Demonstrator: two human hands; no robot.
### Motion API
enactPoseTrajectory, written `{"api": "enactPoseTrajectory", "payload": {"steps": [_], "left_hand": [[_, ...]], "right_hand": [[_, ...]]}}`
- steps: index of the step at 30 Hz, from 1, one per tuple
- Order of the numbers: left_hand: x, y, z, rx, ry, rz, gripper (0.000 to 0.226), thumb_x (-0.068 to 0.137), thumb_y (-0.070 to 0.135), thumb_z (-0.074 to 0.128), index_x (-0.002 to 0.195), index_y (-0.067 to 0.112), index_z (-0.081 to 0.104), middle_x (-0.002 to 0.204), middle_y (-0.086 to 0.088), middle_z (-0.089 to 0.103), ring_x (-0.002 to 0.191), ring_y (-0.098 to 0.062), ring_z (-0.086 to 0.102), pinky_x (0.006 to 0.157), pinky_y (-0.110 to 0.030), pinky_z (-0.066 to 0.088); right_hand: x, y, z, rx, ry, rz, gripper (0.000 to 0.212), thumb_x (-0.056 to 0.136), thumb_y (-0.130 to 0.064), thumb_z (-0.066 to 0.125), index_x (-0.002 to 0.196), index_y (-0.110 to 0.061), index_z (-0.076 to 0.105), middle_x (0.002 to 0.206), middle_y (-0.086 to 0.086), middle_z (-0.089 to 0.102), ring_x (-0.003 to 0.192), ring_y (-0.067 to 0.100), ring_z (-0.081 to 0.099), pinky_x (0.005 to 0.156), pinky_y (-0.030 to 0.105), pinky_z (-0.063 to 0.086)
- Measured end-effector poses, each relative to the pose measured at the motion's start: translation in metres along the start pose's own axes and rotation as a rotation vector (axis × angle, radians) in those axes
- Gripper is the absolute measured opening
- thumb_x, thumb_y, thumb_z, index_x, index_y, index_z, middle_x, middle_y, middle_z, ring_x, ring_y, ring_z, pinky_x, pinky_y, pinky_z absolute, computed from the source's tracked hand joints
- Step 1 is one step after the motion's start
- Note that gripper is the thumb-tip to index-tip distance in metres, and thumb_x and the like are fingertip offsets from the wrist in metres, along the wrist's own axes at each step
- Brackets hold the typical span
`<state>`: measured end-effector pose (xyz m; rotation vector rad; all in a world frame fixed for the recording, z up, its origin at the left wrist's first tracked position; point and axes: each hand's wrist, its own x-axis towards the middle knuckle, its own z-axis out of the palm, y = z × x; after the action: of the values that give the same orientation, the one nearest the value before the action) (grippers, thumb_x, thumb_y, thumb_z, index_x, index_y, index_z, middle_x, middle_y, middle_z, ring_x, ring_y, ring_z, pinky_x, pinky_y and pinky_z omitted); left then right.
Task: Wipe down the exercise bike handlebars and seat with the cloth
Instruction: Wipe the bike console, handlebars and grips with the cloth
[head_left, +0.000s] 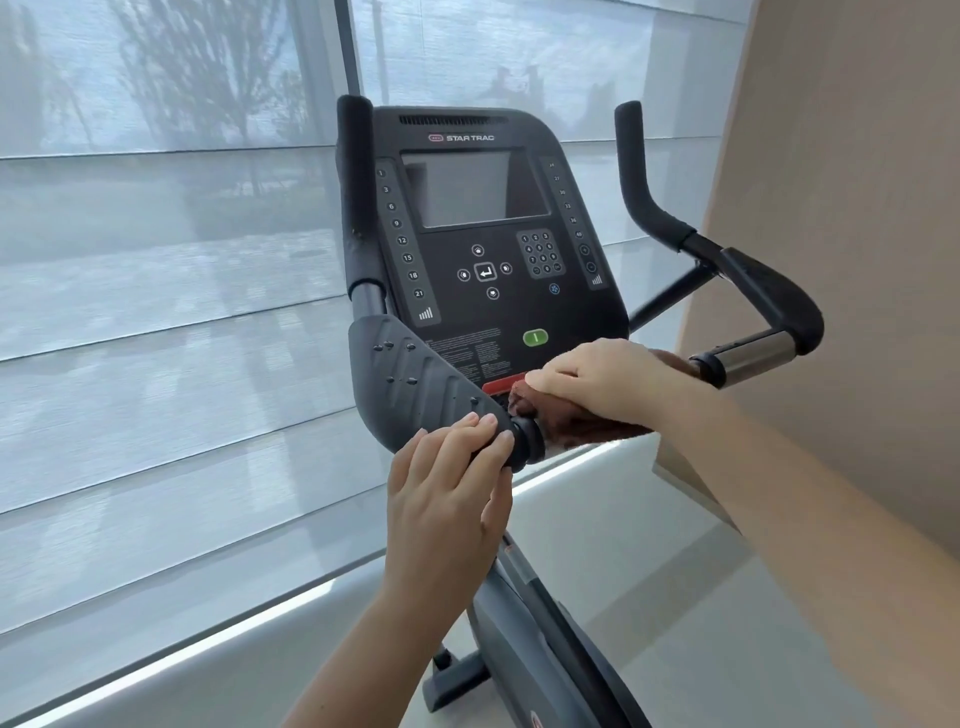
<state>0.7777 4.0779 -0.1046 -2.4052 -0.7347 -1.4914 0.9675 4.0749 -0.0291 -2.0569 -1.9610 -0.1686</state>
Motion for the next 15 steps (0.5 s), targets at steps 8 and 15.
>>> {"api": "enactPoseTrajectory", "payload": {"steps": [8, 15], "left_hand": [[-0.001, -0.002, 0.000, 0.010, -0.008, 0.015, 0.017, 0.080, 0.011, 0.065, 0.095, 0.008, 0.071, 0.099, -0.007, 0.069, 0.095, -0.027, 0.064, 0.087, -0.037, 0.042], [-0.002, -0.004, 0.003, -0.027, 0.029, 0.010, 0.022, 0.083, 0.018, 0.055, 0.094, 0.009, 0.071, 0.099, -0.006, 0.069, 0.100, -0.020, 0.057, 0.085, -0.037, 0.043]], "right_hand": [[-0.040, -0.001, 0.054, 0.002, 0.770, -0.058, 0.051, 0.090, -0.045, 0.030, 0.094, -0.012, 0.070, 0.087, 0.006, 0.070, 0.085, 0.025, 0.064, 0.084, 0.040, 0.045], [-0.038, -0.016, 0.064, -0.014, 0.884, 0.010, 0.050, 0.087, -0.041, 0.032, 0.092, -0.010, 0.071, 0.089, 0.008, 0.071, 0.088, 0.027, 0.064, 0.091, 0.046, 0.044]]}}
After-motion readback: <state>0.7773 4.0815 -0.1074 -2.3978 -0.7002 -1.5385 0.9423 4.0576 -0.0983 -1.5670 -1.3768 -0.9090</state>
